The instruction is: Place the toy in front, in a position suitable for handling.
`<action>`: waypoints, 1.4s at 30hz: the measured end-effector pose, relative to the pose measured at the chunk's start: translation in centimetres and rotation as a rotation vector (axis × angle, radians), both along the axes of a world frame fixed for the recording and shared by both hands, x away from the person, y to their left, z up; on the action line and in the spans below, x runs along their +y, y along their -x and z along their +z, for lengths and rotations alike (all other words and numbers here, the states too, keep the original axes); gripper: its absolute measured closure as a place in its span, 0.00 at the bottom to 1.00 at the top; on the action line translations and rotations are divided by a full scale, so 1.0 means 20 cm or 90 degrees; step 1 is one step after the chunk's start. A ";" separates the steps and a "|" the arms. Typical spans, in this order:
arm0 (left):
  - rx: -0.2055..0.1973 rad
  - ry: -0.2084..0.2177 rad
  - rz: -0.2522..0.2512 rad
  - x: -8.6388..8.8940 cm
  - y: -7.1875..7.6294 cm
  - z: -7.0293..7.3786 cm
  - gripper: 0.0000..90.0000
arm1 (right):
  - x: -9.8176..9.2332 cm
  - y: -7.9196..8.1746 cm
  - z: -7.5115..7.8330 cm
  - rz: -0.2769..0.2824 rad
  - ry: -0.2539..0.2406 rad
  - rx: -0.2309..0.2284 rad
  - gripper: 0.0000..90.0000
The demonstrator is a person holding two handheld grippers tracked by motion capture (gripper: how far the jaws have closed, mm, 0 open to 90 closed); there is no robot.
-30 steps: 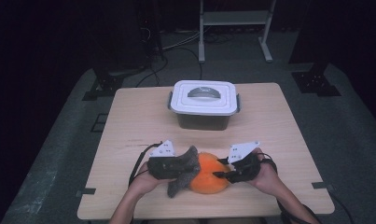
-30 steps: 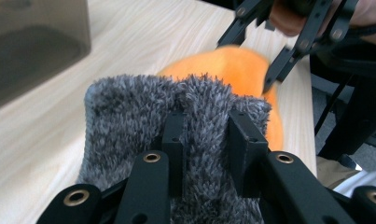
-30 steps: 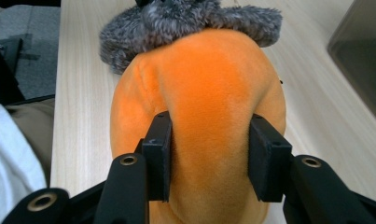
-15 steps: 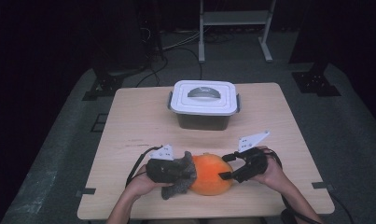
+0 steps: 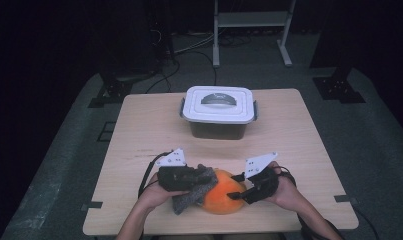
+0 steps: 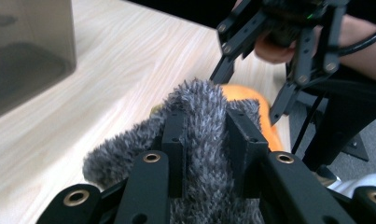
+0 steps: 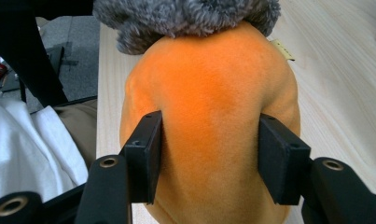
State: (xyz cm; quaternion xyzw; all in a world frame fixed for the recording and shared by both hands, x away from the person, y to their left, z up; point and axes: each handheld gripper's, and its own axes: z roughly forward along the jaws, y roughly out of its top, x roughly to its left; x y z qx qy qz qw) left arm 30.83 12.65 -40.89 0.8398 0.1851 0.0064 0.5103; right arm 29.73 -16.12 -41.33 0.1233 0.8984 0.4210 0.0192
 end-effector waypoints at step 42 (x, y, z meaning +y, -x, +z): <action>0.012 0.014 -0.030 -0.02 0.01 0.00 0.79 | -0.01 -0.03 -0.05 -0.011 0.005 0.053 0.40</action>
